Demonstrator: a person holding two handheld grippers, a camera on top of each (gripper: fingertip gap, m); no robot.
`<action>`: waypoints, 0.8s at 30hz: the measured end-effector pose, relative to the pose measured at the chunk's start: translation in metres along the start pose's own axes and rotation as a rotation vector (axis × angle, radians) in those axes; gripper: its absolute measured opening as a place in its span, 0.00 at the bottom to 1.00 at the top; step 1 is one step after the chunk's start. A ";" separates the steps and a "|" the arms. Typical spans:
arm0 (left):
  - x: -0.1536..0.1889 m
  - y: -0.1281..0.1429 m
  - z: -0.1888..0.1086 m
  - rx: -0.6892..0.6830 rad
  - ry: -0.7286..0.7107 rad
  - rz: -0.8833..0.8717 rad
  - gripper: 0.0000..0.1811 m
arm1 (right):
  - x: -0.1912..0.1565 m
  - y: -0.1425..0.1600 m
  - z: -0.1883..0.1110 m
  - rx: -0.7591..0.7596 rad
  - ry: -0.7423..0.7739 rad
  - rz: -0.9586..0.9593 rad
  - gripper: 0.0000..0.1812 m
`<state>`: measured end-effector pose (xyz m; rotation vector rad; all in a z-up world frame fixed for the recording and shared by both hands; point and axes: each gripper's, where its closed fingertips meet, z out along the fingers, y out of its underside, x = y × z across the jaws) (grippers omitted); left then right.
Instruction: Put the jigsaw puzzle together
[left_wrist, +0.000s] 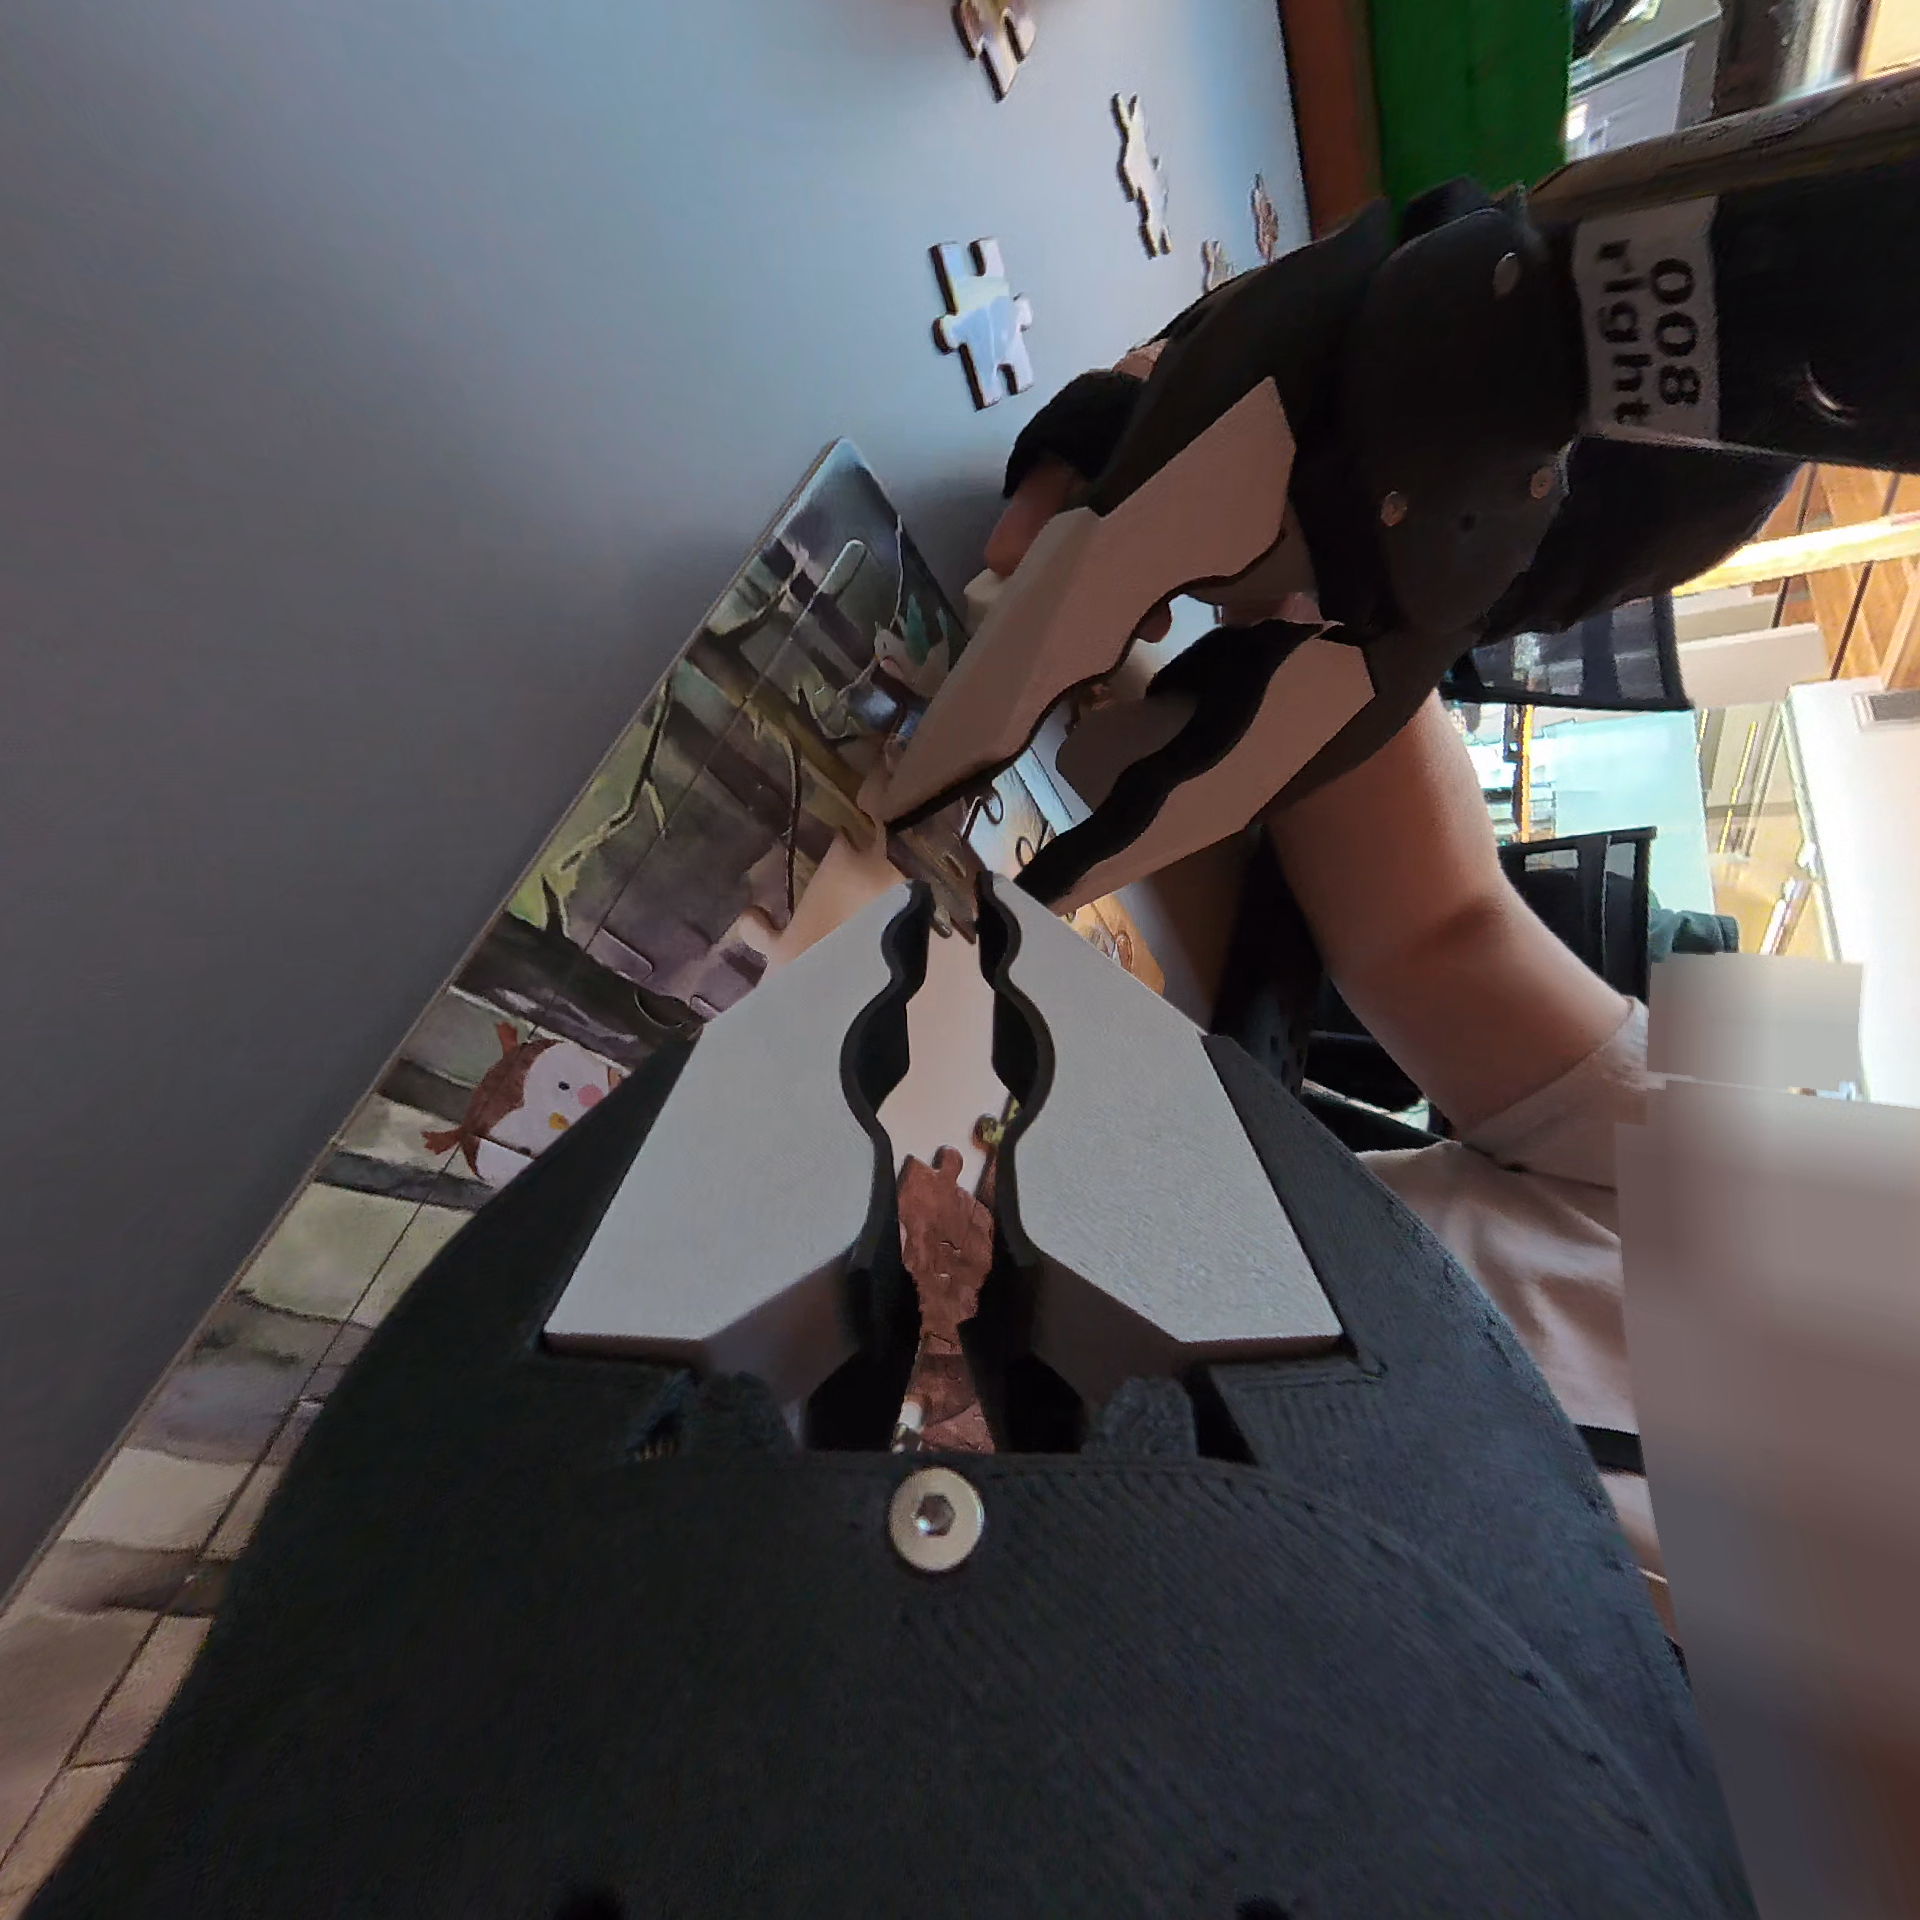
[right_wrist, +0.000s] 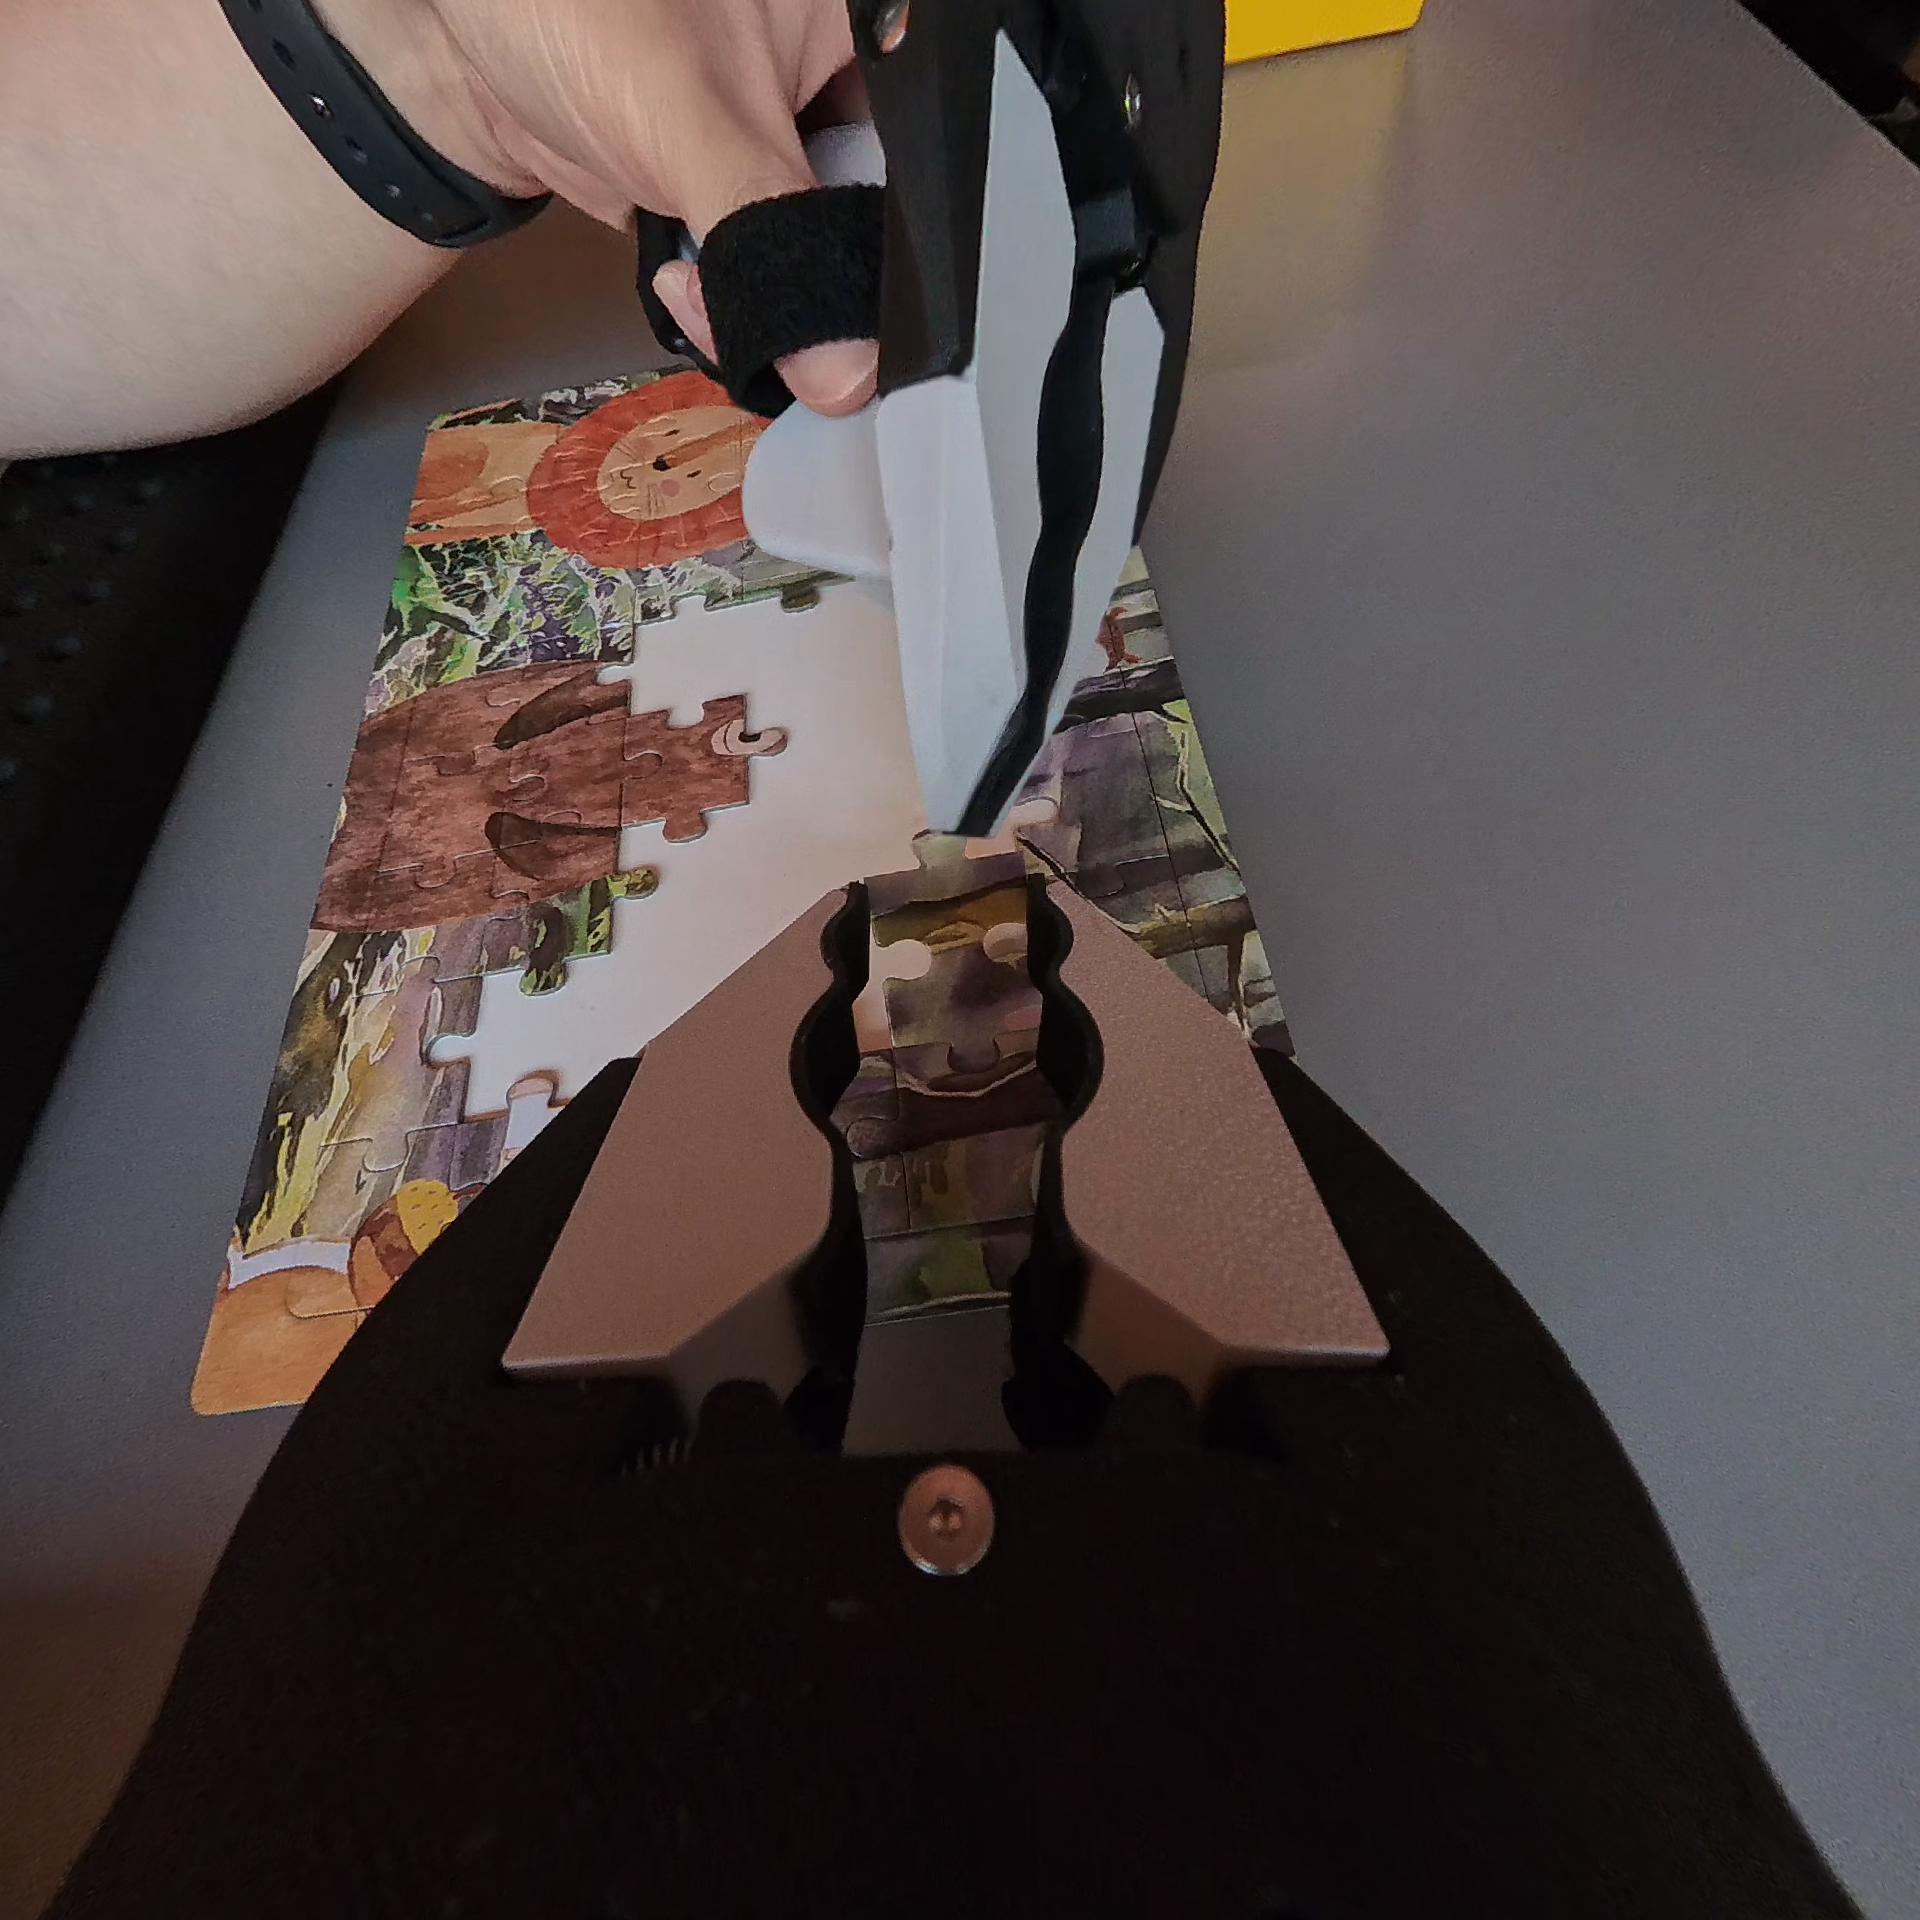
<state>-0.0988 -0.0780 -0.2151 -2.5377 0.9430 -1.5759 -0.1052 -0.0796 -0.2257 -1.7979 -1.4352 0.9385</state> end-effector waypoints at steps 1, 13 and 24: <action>-0.001 0.001 0.001 -0.003 -0.002 -0.011 0.04 | 0.000 0.001 0.000 -0.006 -0.001 0.000 0.16; -0.009 0.007 0.009 -0.041 -0.056 -0.029 0.05 | 0.000 0.001 0.000 -0.009 0.002 0.000 0.16; -0.009 0.007 0.017 -0.051 -0.051 -0.007 0.01 | 0.007 0.014 -0.033 -0.066 0.002 0.094 0.09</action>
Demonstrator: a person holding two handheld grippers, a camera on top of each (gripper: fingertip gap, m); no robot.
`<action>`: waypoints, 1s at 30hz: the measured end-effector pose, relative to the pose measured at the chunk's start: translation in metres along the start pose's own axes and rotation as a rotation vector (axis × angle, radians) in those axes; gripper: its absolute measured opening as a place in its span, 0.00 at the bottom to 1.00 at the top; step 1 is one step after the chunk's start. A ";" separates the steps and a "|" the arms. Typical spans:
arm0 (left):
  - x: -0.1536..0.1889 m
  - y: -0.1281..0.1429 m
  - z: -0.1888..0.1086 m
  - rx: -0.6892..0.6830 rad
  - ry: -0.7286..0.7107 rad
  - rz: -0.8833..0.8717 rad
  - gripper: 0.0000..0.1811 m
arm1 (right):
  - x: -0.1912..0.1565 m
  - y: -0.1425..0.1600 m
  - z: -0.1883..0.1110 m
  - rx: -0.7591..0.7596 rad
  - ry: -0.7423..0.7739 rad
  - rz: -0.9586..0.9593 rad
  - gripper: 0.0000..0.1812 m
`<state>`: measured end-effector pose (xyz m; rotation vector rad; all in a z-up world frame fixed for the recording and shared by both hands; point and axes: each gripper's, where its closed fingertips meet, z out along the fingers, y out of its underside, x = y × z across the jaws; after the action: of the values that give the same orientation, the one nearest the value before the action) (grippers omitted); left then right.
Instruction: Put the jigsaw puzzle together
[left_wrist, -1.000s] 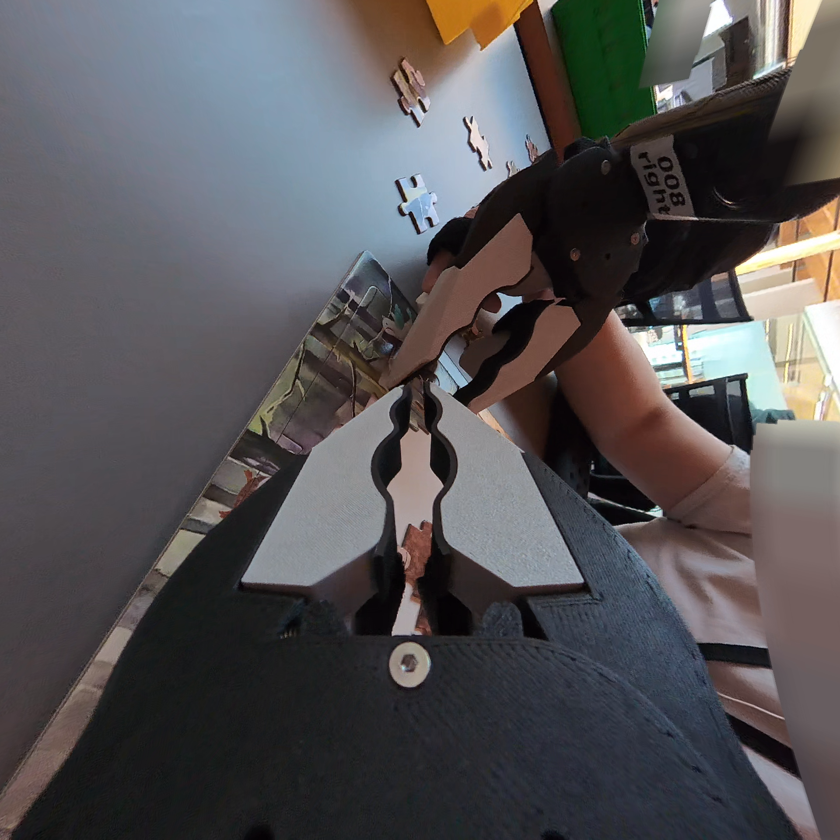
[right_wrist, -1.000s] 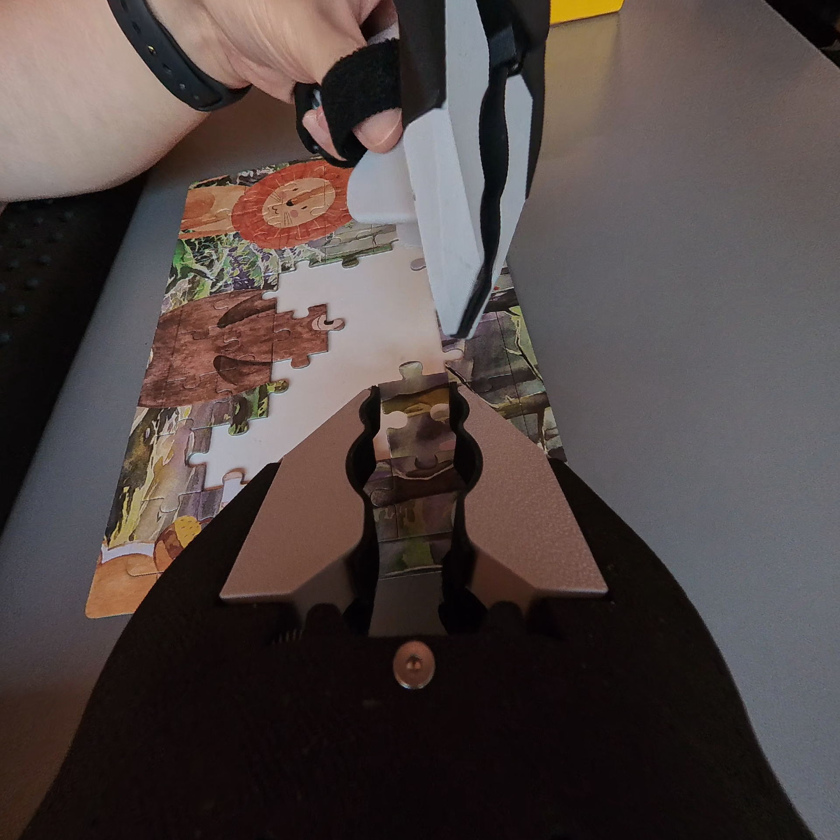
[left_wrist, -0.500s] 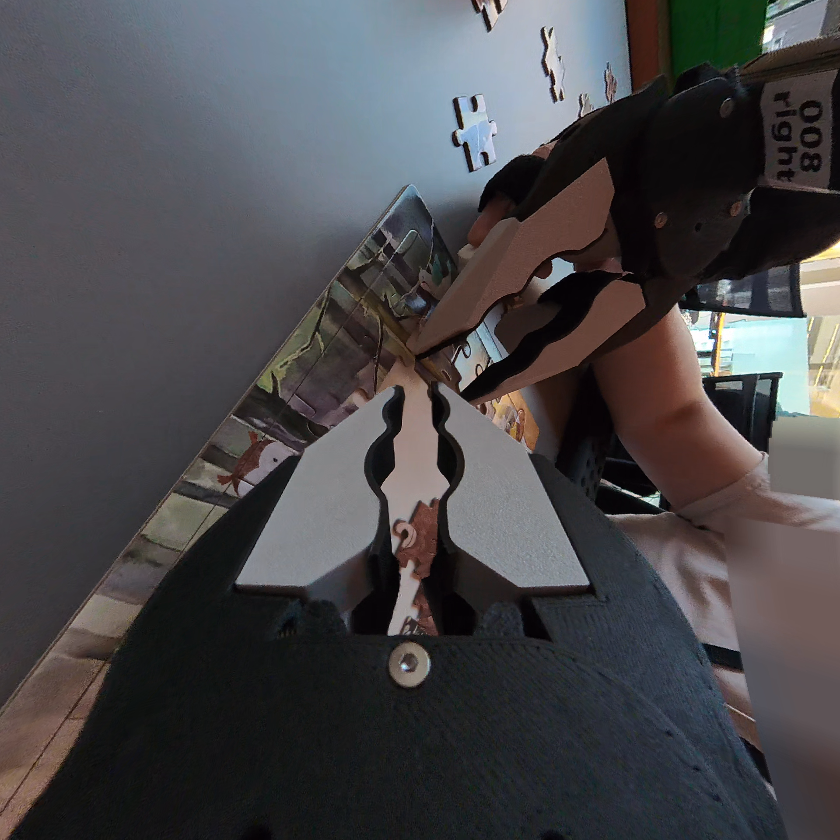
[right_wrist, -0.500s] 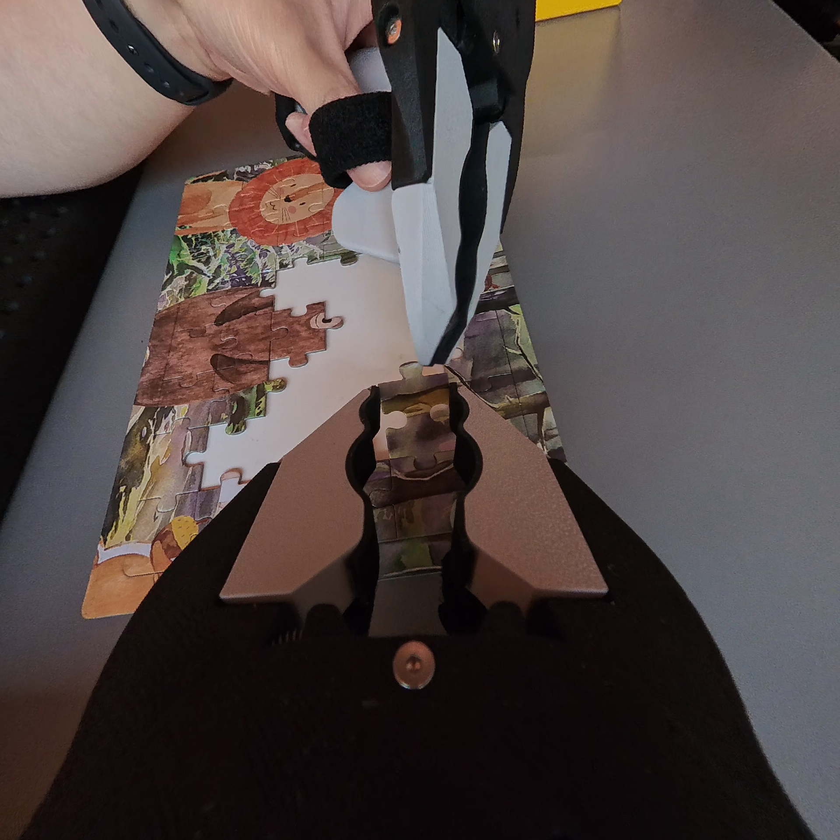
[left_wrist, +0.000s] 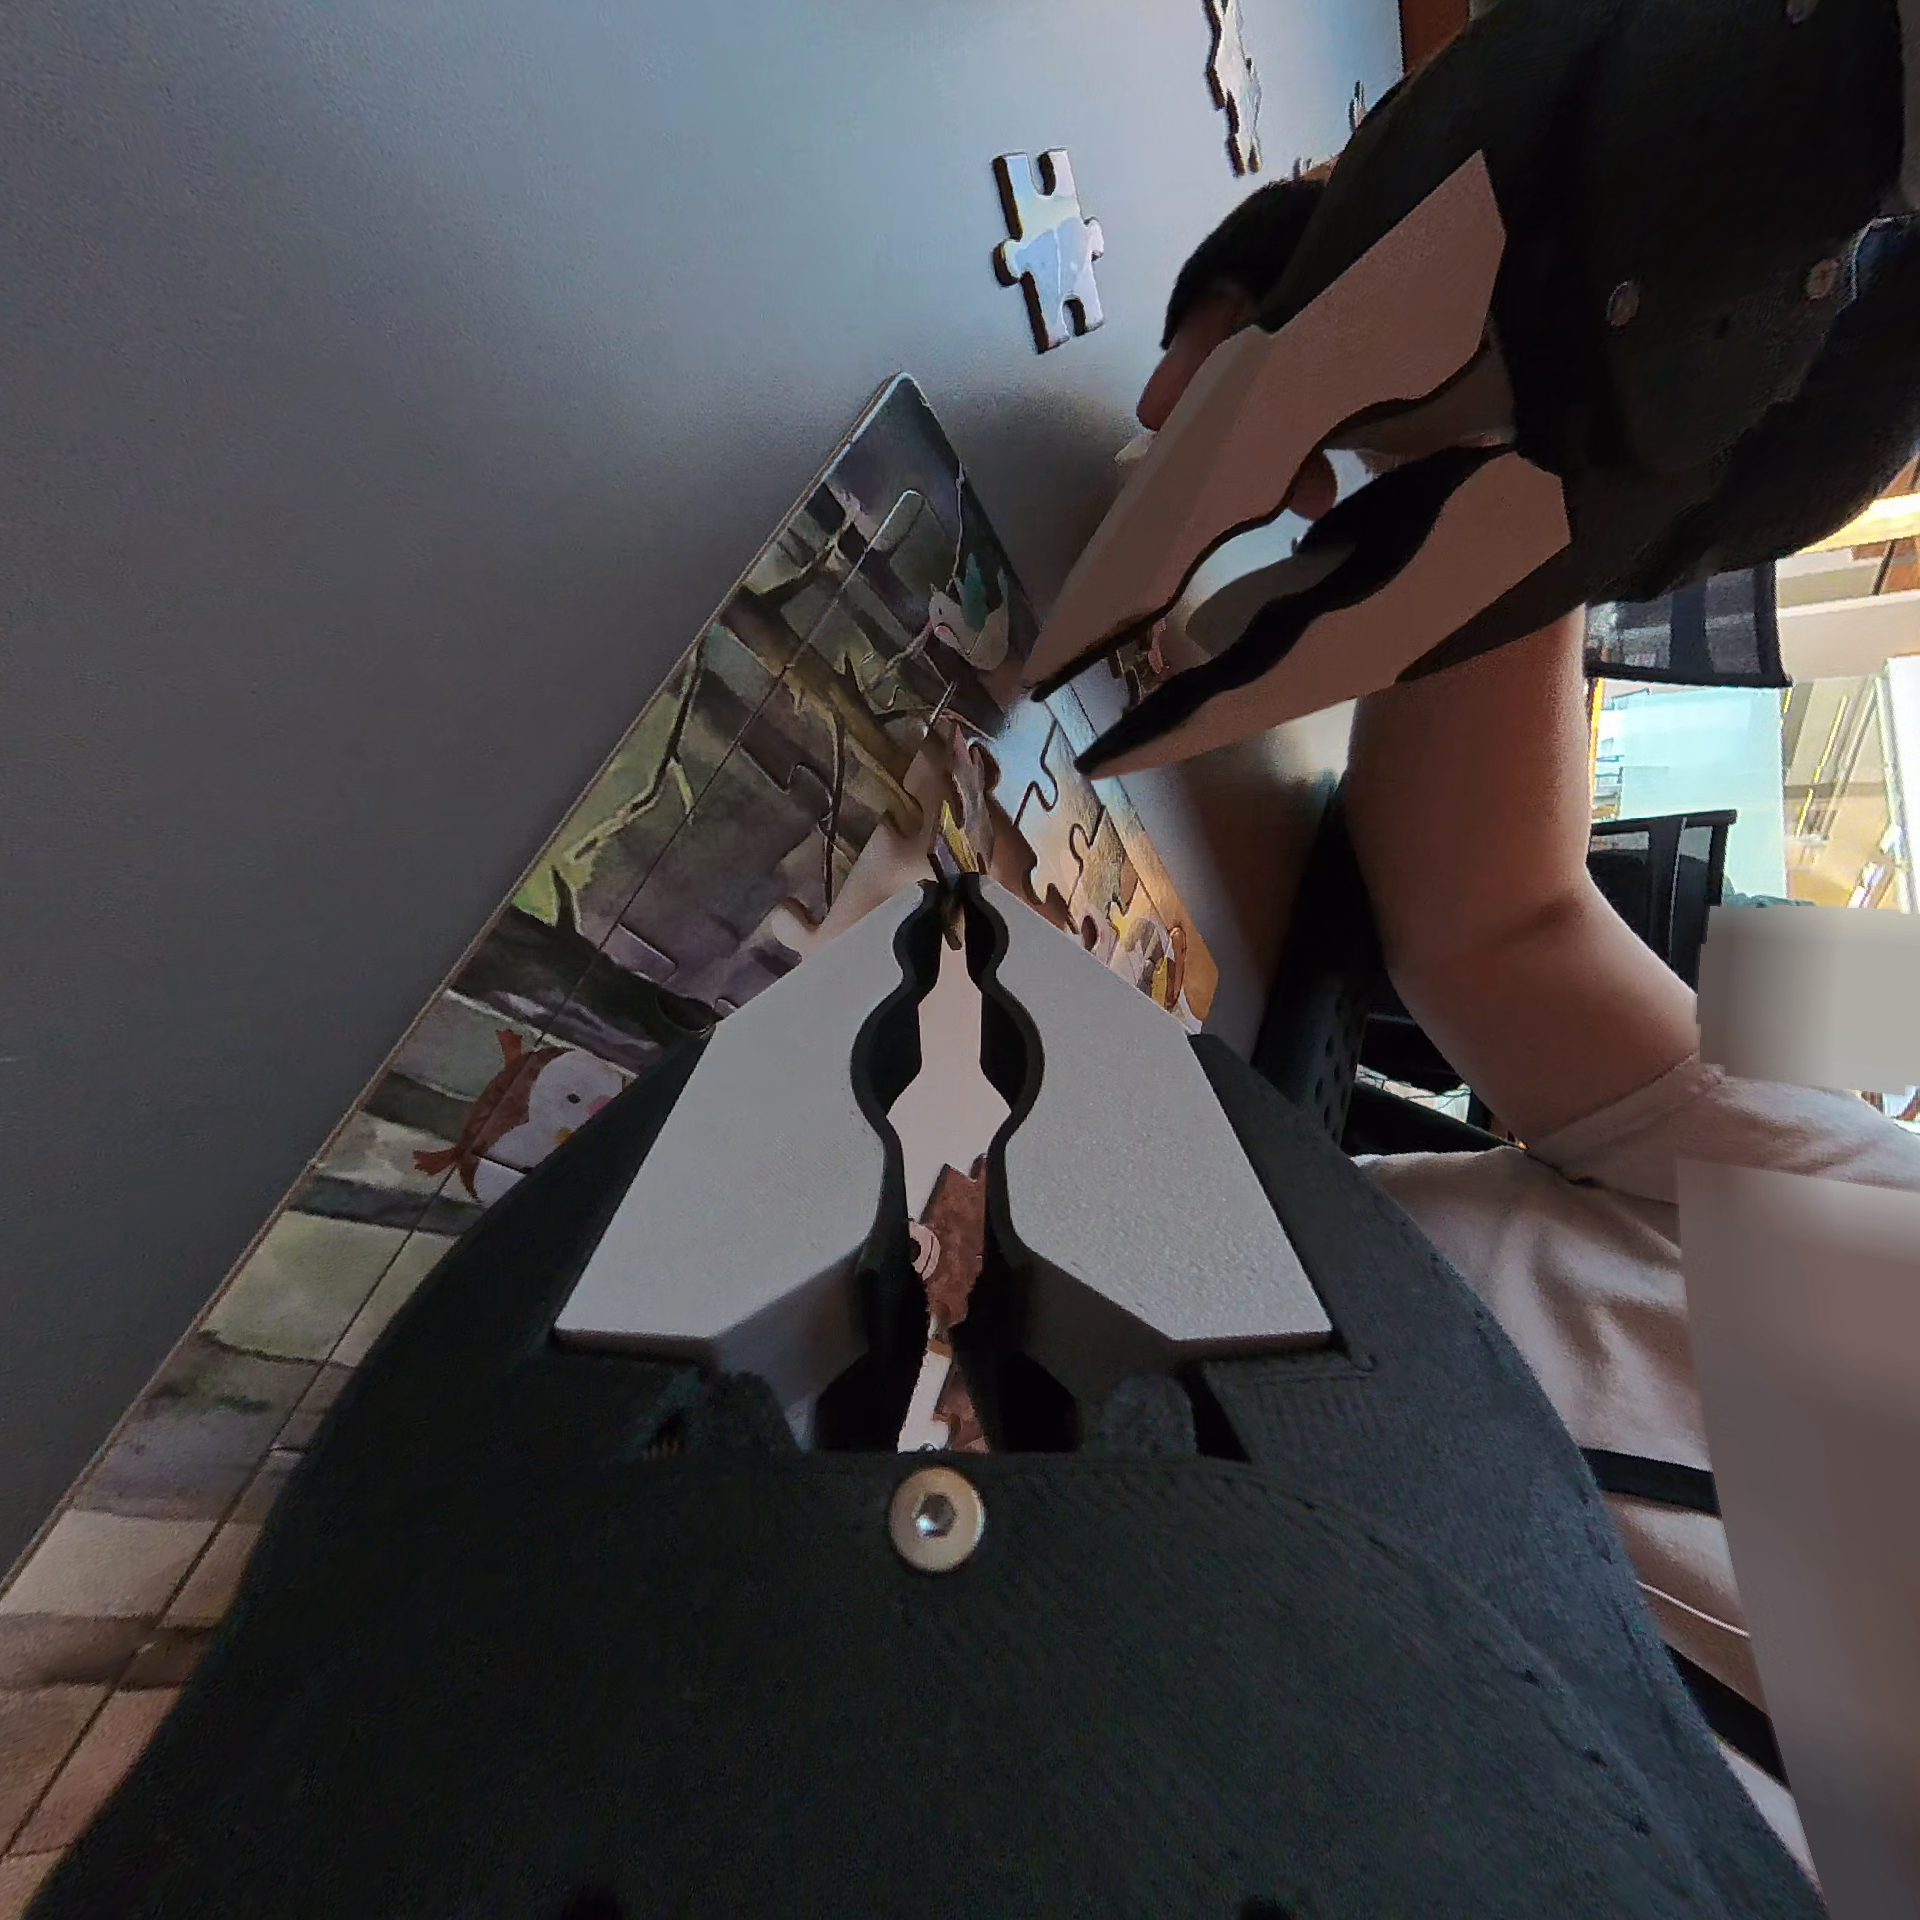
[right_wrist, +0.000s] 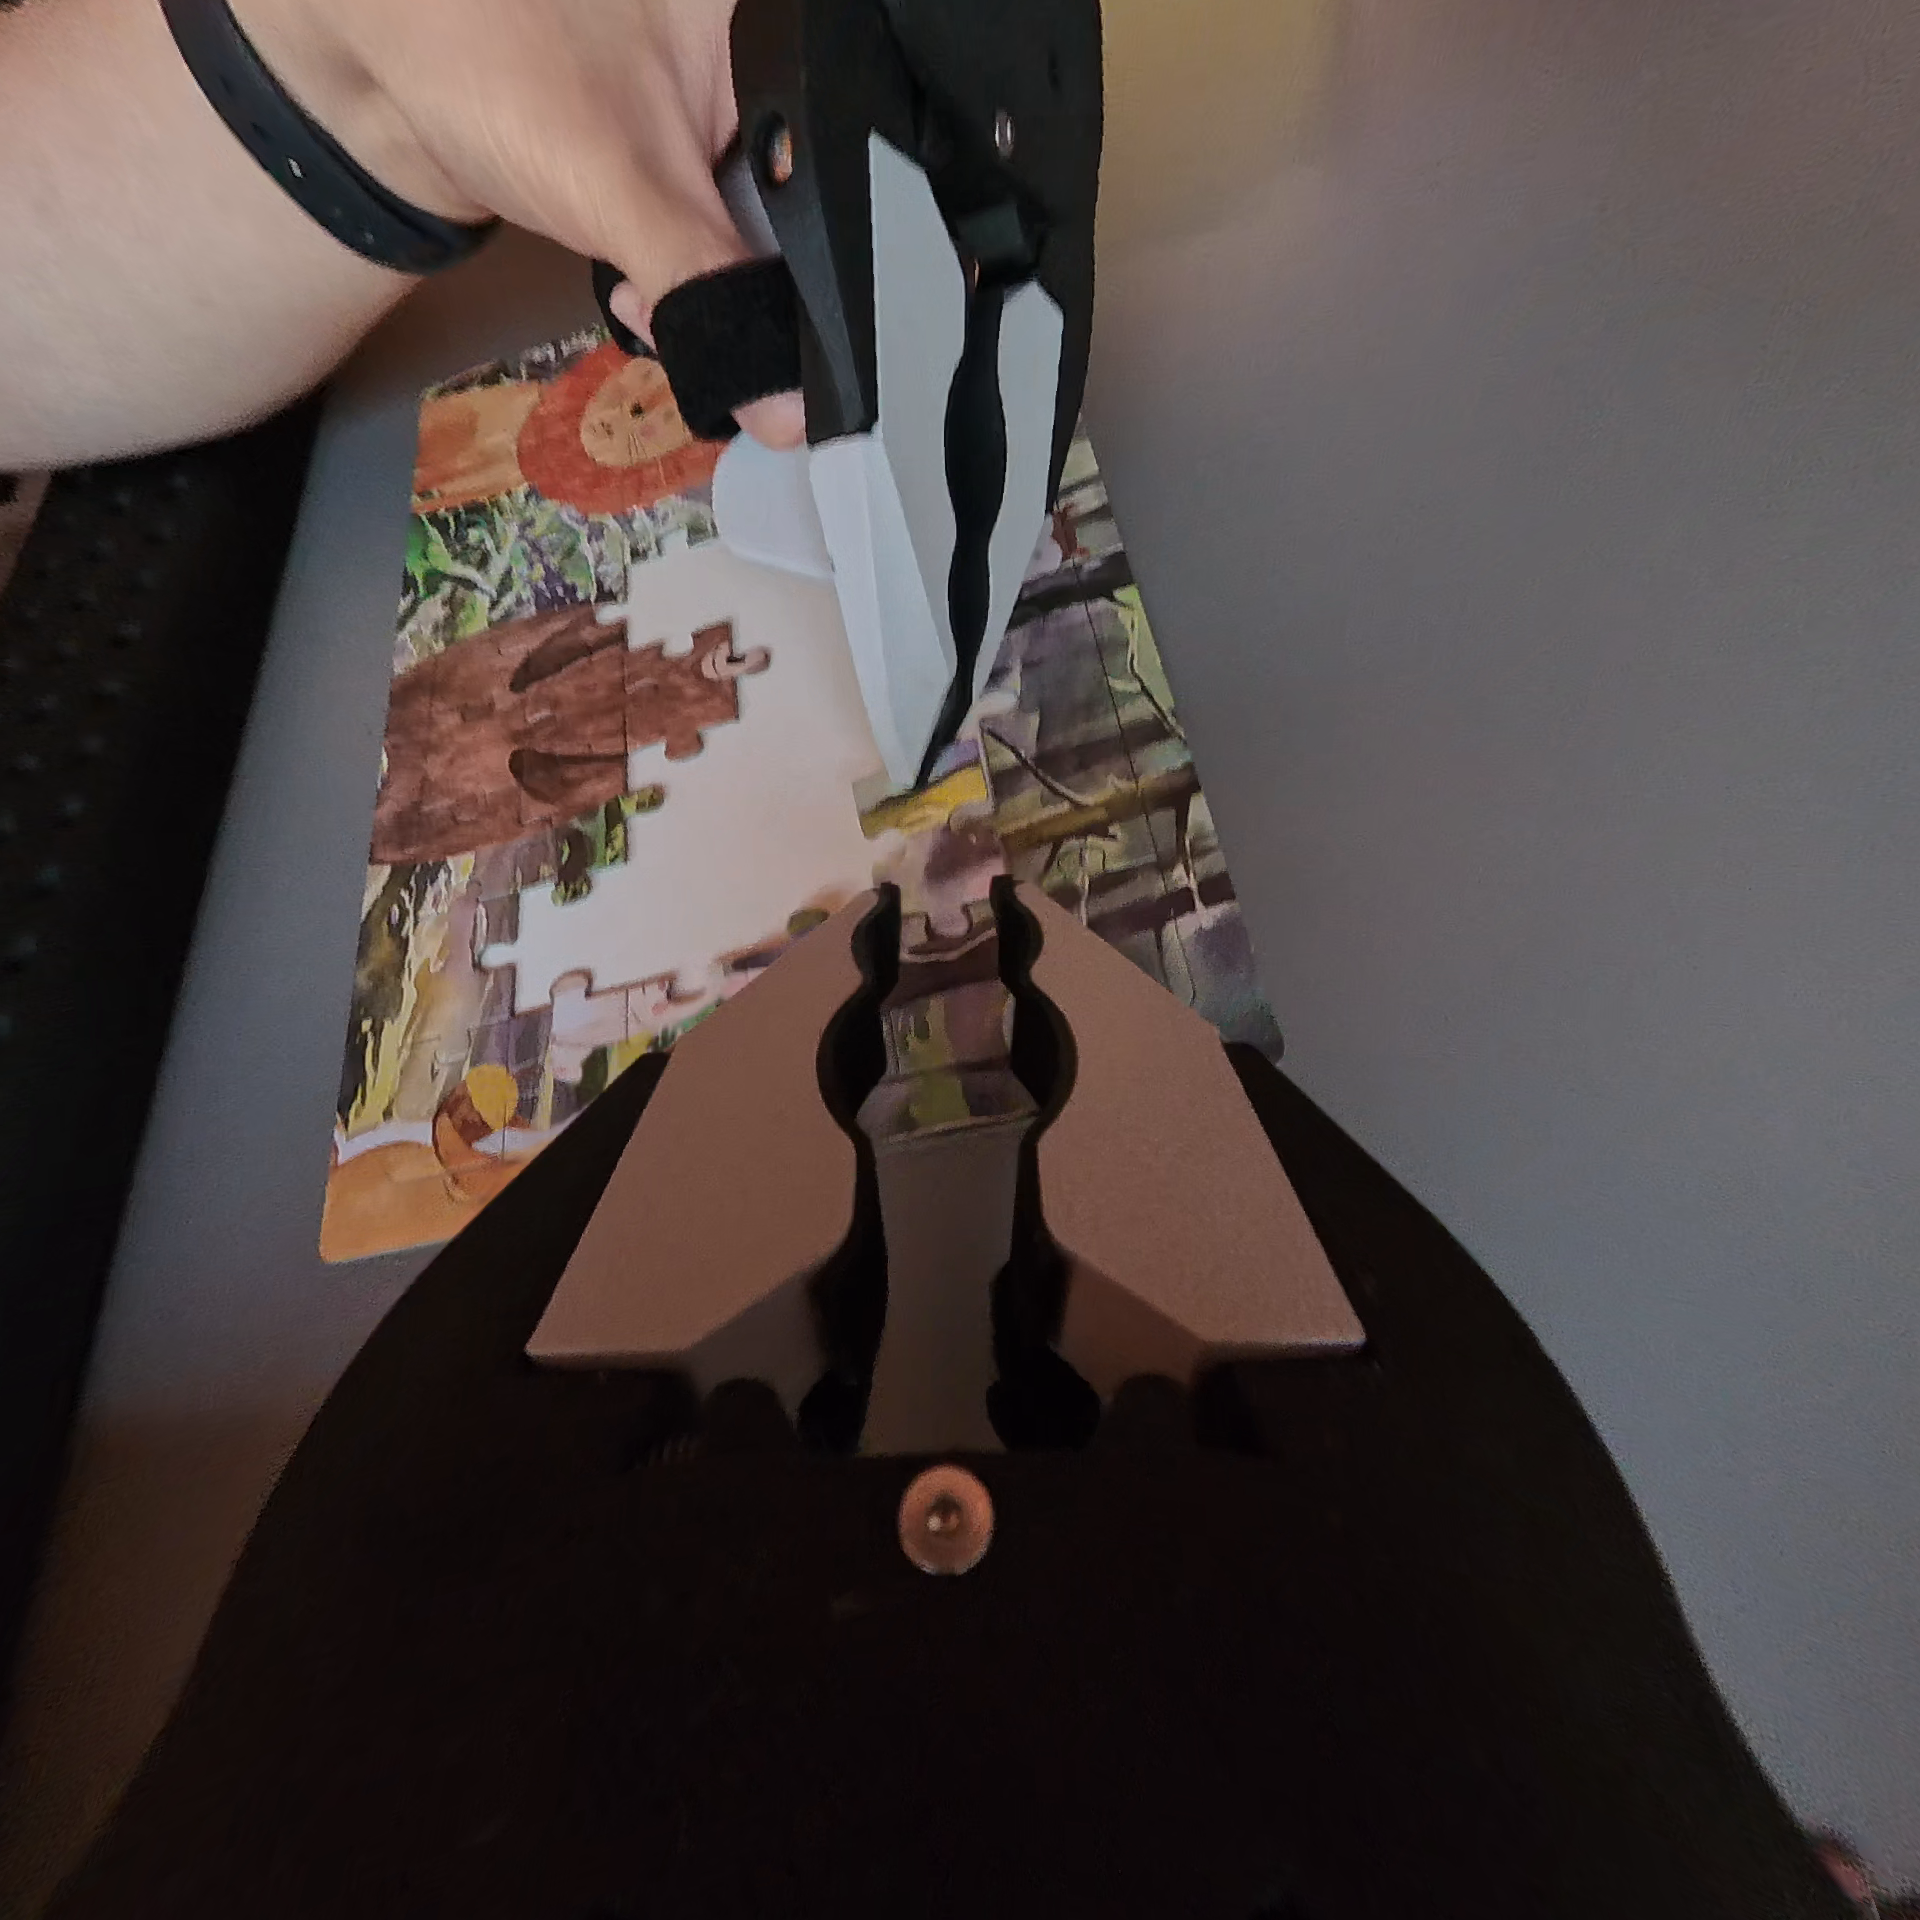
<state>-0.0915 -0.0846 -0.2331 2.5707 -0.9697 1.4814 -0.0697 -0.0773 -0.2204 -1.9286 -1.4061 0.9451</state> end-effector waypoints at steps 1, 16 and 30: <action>0.000 0.000 0.000 0.000 -0.001 0.000 0.01 | 0.000 0.007 -0.001 -0.035 0.004 -0.004 0.07; 0.014 -0.014 -0.035 0.104 0.050 0.016 0.00 | 0.000 0.018 0.009 -0.159 0.052 -0.084 0.04; 0.036 0.018 -0.052 -0.093 0.009 0.304 0.00 | -0.019 -0.051 -0.012 0.047 0.101 -0.175 0.10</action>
<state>-0.1284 -0.1013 -0.1813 2.4336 -1.4444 1.4648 -0.0924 -0.0812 -0.1693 -1.7610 -1.4534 0.7814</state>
